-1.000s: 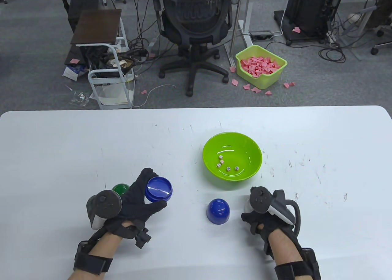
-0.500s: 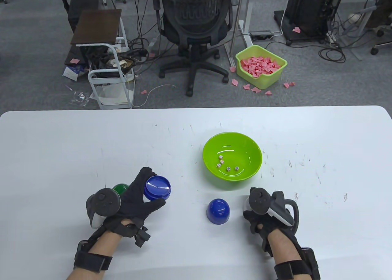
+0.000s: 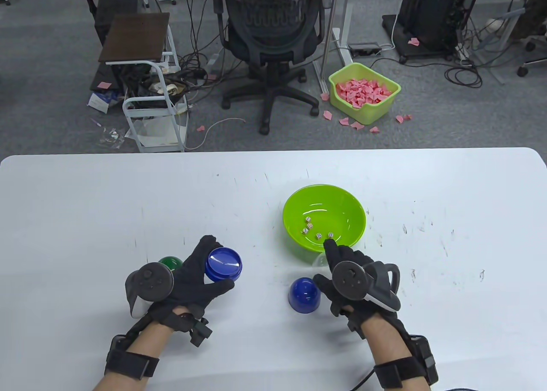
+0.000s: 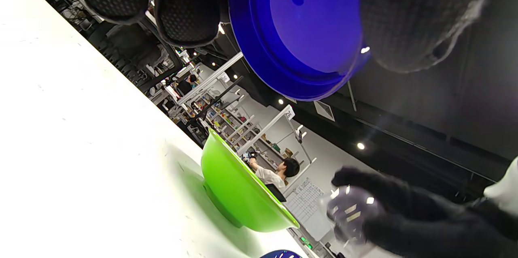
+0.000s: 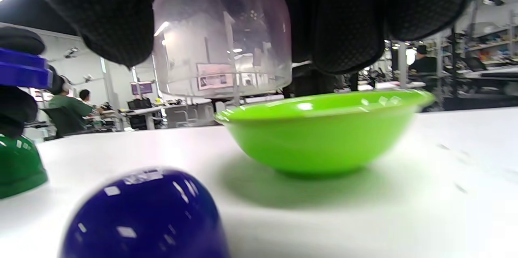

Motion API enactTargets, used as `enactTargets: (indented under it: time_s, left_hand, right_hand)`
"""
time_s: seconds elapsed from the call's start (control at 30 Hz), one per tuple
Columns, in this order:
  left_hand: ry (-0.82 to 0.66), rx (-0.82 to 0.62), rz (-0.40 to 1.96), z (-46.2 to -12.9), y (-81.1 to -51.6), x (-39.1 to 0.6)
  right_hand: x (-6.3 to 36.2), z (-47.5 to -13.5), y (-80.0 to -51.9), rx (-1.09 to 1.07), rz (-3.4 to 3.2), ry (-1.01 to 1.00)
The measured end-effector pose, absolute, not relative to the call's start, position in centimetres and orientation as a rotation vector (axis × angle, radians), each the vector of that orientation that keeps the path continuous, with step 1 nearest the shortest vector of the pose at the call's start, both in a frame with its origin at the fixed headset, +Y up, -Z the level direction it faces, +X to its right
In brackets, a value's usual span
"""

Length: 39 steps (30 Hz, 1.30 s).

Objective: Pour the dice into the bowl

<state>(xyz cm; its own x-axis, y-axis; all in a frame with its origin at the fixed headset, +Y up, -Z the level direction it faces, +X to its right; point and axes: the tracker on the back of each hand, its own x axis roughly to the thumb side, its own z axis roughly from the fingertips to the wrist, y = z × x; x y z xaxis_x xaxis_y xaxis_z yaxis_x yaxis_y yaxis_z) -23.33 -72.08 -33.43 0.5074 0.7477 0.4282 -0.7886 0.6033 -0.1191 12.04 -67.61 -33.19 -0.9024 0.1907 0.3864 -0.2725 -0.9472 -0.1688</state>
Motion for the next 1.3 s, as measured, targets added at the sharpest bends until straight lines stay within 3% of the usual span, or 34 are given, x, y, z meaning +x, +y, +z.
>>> enactTargets:
  time_s: [0.47, 0.8, 1.3]
  left_hand:
    - [-0.502, 0.076, 0.896, -33.2, -72.5, -22.2]
    - [-0.499, 0.09, 0.924, -33.2, -72.4, -22.5]
    - [-0.516, 0.1, 0.922, -33.0, -72.3, -22.5]
  right_hand:
    - [3.5, -33.9, -62.8, 0.823, 2.625, -0.37]
    - [-1.6, -33.6, -63.1, 0.96, 2.608, -0.28]
    - [-2.7, -33.7, -63.2, 0.952, 2.606, -0.22]
